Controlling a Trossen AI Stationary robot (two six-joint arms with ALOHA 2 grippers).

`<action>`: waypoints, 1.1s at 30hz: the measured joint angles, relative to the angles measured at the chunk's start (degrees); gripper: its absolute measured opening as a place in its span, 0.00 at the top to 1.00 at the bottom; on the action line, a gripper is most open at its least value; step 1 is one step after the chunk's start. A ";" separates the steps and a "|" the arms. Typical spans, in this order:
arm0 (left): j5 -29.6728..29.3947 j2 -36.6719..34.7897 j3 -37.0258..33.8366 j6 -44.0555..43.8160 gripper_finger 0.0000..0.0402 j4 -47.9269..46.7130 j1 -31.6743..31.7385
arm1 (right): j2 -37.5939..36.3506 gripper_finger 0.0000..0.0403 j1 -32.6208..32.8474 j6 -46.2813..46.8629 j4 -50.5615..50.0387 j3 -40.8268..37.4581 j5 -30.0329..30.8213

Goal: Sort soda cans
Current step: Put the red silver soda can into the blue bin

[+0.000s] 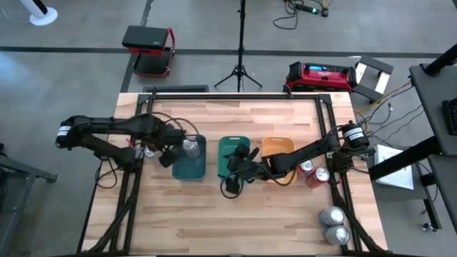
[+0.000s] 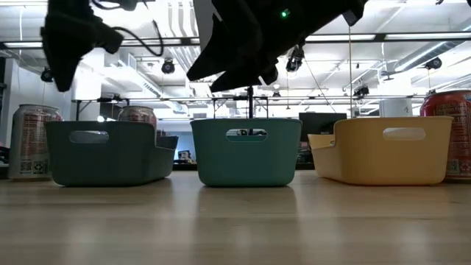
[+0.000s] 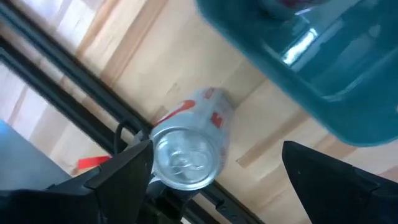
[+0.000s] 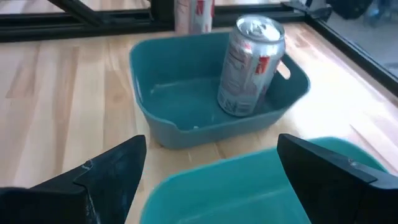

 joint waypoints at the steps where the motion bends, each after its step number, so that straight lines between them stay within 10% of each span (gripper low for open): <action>1: -0.44 -1.01 -0.81 -0.57 0.15 -0.05 0.01 | 0.00 0.11 0.01 0.01 -0.06 0.06 -0.01; 33: 2.59 -5.81 -16.19 -7.84 0.20 10.66 2.09 | 0.00 0.11 1.85 1.52 0.76 0.36 0.01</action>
